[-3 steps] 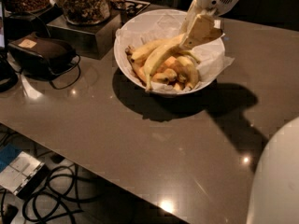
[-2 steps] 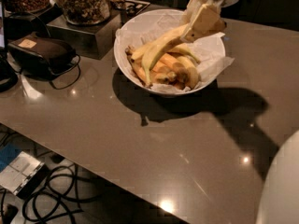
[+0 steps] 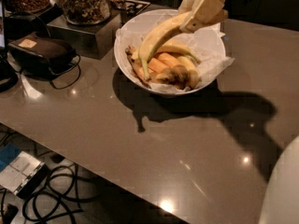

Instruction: Pick banana from white bowl

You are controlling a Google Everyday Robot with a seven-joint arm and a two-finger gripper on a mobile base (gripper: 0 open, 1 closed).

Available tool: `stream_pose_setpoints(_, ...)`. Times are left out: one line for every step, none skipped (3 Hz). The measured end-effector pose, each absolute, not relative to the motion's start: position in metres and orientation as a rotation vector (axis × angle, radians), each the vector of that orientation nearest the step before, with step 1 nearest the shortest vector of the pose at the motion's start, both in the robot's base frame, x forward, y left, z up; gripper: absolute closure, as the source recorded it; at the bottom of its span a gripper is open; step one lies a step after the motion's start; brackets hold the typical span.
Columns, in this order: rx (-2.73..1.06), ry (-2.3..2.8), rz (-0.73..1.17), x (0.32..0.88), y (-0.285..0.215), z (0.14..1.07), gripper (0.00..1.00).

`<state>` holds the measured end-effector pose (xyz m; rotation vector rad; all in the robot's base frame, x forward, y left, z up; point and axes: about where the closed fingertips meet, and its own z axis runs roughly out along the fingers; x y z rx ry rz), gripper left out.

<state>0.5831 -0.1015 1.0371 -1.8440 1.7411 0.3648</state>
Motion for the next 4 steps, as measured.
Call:
stream_pose_setpoints(-1.865,1.713,0.398,0.576,-0.090,1.043,1.00)
stream_pose_setpoints(-1.879,1.717,0.472,0.554,-0.078,1.044,1.00)
stream_pose_setpoints(-1.847,1.702,0.452,0.564,-0.072,1.047,1.00)
stream_pose_setpoints(-1.819,1.708,0.481,0.562,-0.069,1.047,1.00)
